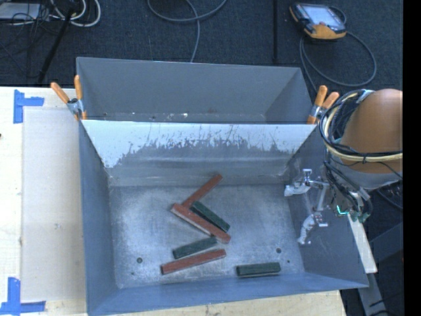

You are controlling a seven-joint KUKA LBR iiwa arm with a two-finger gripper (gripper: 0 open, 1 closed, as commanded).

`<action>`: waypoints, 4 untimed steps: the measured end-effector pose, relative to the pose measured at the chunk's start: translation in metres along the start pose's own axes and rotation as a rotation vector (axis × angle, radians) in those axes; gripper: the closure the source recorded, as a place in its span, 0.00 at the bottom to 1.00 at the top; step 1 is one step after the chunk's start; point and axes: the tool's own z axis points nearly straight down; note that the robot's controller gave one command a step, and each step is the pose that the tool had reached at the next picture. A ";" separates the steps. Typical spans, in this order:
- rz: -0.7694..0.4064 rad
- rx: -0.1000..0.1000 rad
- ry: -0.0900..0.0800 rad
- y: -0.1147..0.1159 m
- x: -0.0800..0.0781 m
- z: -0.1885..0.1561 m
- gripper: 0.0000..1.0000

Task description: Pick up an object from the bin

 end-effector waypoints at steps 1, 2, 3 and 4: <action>-0.003 0.001 -0.007 0.000 -0.002 -0.004 0.00; -0.029 0.003 -0.011 0.040 0.026 0.032 0.00; -0.033 -0.001 -0.007 0.053 0.029 0.073 0.00; 0.003 0.001 -0.008 0.085 0.037 0.109 0.00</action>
Offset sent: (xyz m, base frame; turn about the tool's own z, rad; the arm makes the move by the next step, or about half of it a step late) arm -0.0417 0.0654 -0.0512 -0.0495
